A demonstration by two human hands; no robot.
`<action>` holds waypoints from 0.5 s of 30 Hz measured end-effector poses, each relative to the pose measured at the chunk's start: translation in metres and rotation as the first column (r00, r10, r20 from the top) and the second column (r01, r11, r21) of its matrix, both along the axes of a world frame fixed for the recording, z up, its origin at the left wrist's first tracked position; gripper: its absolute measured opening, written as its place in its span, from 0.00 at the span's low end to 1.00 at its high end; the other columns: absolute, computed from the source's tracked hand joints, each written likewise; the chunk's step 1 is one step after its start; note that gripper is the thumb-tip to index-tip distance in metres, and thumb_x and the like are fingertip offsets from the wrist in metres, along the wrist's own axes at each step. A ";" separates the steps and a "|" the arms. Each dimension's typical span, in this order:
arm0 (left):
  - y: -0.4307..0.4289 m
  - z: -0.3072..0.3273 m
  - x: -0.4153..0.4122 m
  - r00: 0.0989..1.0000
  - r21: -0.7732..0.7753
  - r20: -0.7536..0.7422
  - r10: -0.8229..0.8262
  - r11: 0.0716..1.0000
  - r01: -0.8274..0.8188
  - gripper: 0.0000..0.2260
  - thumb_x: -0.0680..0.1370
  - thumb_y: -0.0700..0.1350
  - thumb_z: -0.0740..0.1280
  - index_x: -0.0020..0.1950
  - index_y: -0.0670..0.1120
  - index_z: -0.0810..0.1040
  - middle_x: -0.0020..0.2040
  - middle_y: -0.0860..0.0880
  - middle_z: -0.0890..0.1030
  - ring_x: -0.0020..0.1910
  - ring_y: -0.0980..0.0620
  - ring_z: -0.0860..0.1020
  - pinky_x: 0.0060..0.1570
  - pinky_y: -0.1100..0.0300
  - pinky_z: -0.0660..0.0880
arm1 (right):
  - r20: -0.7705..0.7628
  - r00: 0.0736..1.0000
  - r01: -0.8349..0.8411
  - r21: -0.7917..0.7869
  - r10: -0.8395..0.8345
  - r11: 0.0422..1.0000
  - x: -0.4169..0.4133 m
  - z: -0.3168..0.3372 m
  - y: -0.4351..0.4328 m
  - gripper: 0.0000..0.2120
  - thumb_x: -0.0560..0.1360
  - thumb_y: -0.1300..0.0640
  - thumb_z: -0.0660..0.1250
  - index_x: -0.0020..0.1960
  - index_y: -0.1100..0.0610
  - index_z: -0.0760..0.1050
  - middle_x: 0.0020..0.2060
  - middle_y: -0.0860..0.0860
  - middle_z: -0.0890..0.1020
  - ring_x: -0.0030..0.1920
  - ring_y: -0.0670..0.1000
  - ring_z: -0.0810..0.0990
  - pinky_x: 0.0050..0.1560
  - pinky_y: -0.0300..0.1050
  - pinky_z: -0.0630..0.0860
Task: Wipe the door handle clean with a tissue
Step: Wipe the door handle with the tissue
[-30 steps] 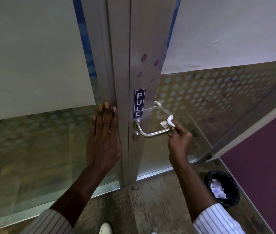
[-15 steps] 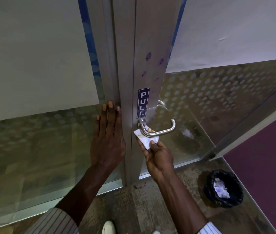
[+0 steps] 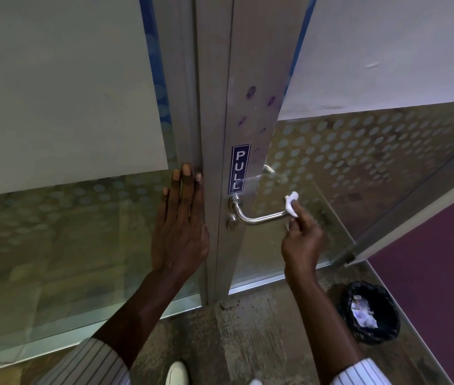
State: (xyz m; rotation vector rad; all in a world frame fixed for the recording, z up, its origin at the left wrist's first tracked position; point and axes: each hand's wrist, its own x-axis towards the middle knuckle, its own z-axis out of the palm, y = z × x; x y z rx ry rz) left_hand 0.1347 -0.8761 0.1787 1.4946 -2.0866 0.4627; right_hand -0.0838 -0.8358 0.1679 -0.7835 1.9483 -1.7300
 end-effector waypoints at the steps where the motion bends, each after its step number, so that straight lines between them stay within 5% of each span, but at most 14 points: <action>1: 0.000 0.000 0.000 1.000 0.001 -0.003 -0.001 1.000 0.001 0.51 0.76 0.43 0.77 0.90 0.40 0.48 0.89 0.45 0.30 0.90 0.46 0.31 0.89 0.44 0.48 | -0.210 0.977 -0.024 0.064 0.037 0.998 -0.002 0.000 -0.001 0.24 0.81 0.76 0.63 0.71 0.59 0.83 0.66 0.56 0.86 0.65 0.51 0.84 0.69 0.23 0.70; 3: 0.001 0.001 -0.001 1.000 0.005 -0.007 -0.001 1.000 0.001 0.52 0.76 0.43 0.77 0.90 0.40 0.47 0.89 0.45 0.29 0.90 0.46 0.31 0.89 0.45 0.46 | -0.466 0.873 -0.095 0.131 0.146 0.987 -0.006 -0.002 -0.001 0.27 0.77 0.79 0.63 0.71 0.62 0.81 0.73 0.60 0.80 0.73 0.56 0.80 0.68 0.16 0.63; 4: 0.001 0.002 -0.001 1.000 0.009 -0.008 -0.001 1.000 0.001 0.52 0.76 0.43 0.77 0.90 0.40 0.47 0.89 0.45 0.29 0.90 0.46 0.31 0.89 0.46 0.43 | -0.546 0.813 -0.133 0.164 0.202 0.978 -0.006 -0.004 0.000 0.29 0.76 0.81 0.62 0.72 0.63 0.81 0.76 0.60 0.78 0.77 0.58 0.76 0.73 0.22 0.64; 7: 0.000 0.002 -0.001 1.000 0.010 -0.007 0.001 1.000 -0.001 0.49 0.76 0.43 0.77 0.90 0.40 0.51 0.89 0.45 0.29 0.90 0.47 0.30 0.89 0.48 0.39 | -0.719 0.628 -0.146 0.266 0.297 0.953 0.001 -0.012 0.008 0.31 0.76 0.82 0.63 0.74 0.62 0.79 0.77 0.60 0.77 0.82 0.64 0.69 0.78 0.58 0.75; 8: 0.000 0.002 -0.001 1.000 0.012 -0.007 0.001 1.000 -0.001 0.49 0.76 0.43 0.77 0.90 0.39 0.53 0.89 0.45 0.29 0.90 0.47 0.30 0.89 0.49 0.39 | -0.754 0.577 -0.133 0.292 0.313 0.947 0.007 -0.014 0.011 0.32 0.75 0.82 0.62 0.74 0.62 0.78 0.76 0.60 0.78 0.82 0.65 0.69 0.77 0.63 0.76; 15: -0.001 0.001 0.000 1.000 0.002 0.011 0.007 1.000 -0.007 0.48 0.76 0.44 0.77 0.90 0.39 0.54 0.89 0.44 0.30 0.90 0.46 0.31 0.89 0.49 0.39 | -0.890 0.277 -0.163 0.328 0.362 0.931 0.061 -0.017 0.010 0.34 0.71 0.69 0.51 0.75 0.67 0.76 0.75 0.64 0.78 0.78 0.65 0.75 0.79 0.64 0.72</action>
